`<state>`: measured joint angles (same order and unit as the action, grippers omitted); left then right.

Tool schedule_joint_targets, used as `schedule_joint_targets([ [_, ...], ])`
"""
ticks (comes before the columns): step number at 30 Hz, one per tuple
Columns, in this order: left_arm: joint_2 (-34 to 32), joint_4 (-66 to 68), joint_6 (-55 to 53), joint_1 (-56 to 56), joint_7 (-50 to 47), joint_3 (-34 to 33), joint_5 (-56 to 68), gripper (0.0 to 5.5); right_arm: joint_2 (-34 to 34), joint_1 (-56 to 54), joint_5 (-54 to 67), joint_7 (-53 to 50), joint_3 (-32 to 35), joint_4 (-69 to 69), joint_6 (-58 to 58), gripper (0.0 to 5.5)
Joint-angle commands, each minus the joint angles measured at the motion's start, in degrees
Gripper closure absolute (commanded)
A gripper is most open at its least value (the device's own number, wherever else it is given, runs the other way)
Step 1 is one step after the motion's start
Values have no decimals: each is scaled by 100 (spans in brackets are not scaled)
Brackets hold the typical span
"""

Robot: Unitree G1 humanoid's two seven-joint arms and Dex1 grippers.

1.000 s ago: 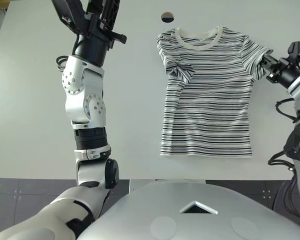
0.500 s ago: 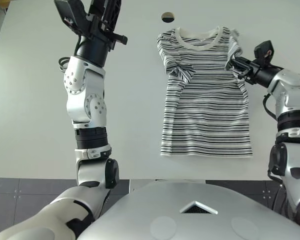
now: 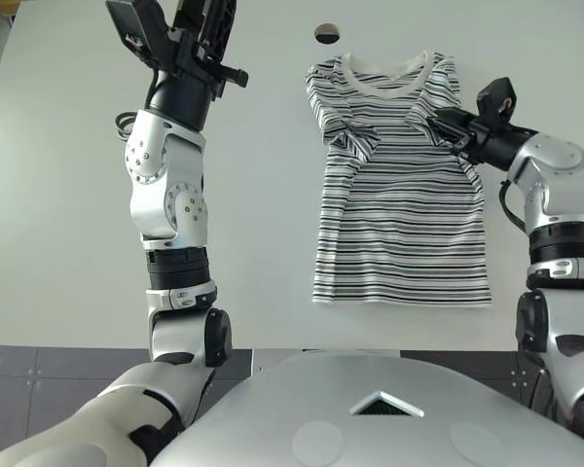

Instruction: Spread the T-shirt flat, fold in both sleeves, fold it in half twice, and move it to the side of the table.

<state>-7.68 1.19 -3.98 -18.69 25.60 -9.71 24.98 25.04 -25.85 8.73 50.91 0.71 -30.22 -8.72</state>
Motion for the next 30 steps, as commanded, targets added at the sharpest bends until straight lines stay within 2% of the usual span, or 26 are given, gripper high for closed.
schedule_joint_targets([
  [1,-124,-42,-4,111,101,180,-173,411,204,335,558,298,281,895,-448,453],
  [4,-910,-109,977,800,504,813,-1518,411,640,821,1645,1152,1412,1545,241,453],
  [6,-1693,-14,2070,1306,835,1244,-2596,411,1165,1415,1882,2017,1756,1709,630,453],
  [10,-3324,301,4494,2165,1186,2080,-4564,411,2301,3336,1174,3583,1484,1741,1922,453],
  [11,-3652,344,4869,2349,1305,2256,-4837,411,2499,3710,979,3770,1421,1717,2164,453],
  [14,-4389,299,5435,2680,1742,2692,-5174,368,2887,4367,278,3816,1178,1569,2922,405],
  [17,-4591,193,5557,2688,1929,3014,-5236,330,2987,4455,-403,3494,859,1198,4031,360],
  [23,-4396,189,5452,2548,1886,3475,-5339,264,2967,4124,-1141,2740,240,487,5849,360],
  [30,-4106,349,5383,2513,1748,3841,-5450,264,3020,4167,-1337,2157,-536,599,6123,360],
])
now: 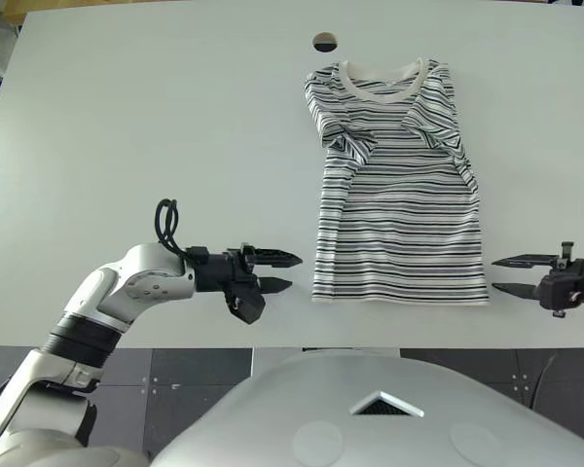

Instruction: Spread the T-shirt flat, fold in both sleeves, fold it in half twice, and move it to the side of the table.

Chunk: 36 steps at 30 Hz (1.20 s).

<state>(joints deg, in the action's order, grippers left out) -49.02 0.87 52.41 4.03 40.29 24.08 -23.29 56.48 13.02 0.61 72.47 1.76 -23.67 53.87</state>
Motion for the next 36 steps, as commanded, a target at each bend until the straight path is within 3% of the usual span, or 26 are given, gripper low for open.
schedule_joint_targets([
  [1,52,397,-261,222,255,509,-638,264,-98,295,-467,-36,-731,6,-167,360],
  [15,663,757,-262,-157,-38,1033,-707,264,139,314,-270,-437,-1537,370,-318,360],
  [16,666,779,-252,-173,-49,1055,-699,261,157,313,-266,-442,-1568,372,-344,380],
  [24,657,878,-271,-242,-69,1231,-697,408,382,323,-115,-457,-1767,385,-479,537],
  [36,712,1025,-194,-362,-157,1298,-776,524,479,268,-19,-481,-1881,406,-554,540],
])
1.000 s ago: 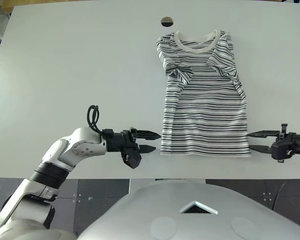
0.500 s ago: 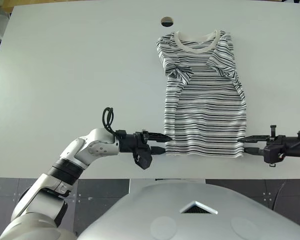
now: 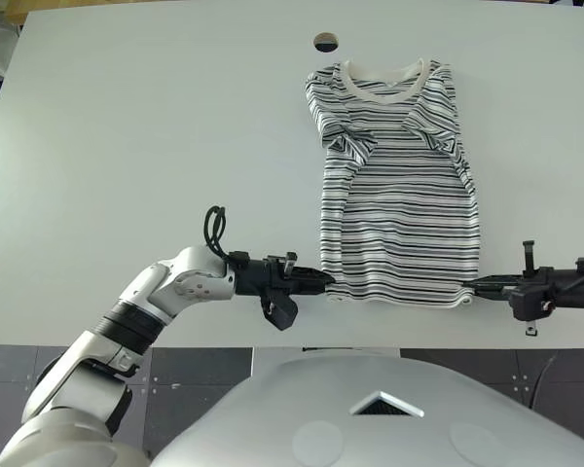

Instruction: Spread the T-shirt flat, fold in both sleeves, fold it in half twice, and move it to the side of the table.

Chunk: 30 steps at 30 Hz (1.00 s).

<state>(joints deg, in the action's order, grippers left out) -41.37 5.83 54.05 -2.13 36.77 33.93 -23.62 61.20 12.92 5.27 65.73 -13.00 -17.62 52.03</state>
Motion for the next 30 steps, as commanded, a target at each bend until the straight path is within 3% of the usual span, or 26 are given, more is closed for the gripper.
schedule_joint_targets([
  [1,-51,539,-355,245,195,316,-736,534,7,268,-476,198,-412,-198,-381,540],
  [7,-50,503,-415,221,279,293,-455,539,52,342,232,426,-410,129,-862,540],
  [11,-287,-354,-1646,348,1161,209,1377,539,286,481,1850,967,-107,1015,-2166,540],
  [15,-1004,-1716,-3346,360,2198,-234,3302,539,351,529,3225,1559,549,1659,-3392,540],
  [30,-2087,-3545,-4926,1465,3557,-1364,5159,539,69,1208,3658,2656,1843,1978,-4353,540],
])
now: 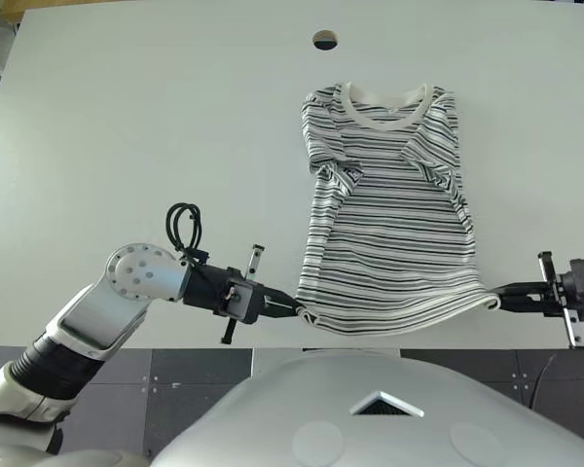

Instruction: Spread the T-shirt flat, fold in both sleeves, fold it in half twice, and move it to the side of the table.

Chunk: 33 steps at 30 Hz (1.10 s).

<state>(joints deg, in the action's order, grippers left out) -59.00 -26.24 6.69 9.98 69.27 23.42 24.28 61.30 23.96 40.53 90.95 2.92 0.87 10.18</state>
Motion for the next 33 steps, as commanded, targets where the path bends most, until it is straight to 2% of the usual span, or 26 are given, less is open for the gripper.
schedule_joint_targets([
  [1,-362,-395,-226,320,364,-390,437,539,73,124,162,146,290,159,-214,540],
  [5,-205,-474,-241,387,387,-674,572,539,-50,9,199,126,449,249,-368,540],
  [11,1452,772,-60,-912,-1188,-1059,-364,539,-1196,-1438,-268,-836,524,-295,-5,540],
  [17,2546,2700,262,-2328,-2383,-1285,-1353,539,-2063,-3047,-1851,-2071,245,-2027,1024,540],
  [24,3135,4658,938,-3292,-2794,-1212,-2143,539,-2544,-4509,-3137,-3147,-12,-4076,2189,540],
  [33,3554,6971,1728,-4215,-3110,-1189,-2731,539,-2952,-5812,-4385,-4393,-581,-6004,2739,540],
])
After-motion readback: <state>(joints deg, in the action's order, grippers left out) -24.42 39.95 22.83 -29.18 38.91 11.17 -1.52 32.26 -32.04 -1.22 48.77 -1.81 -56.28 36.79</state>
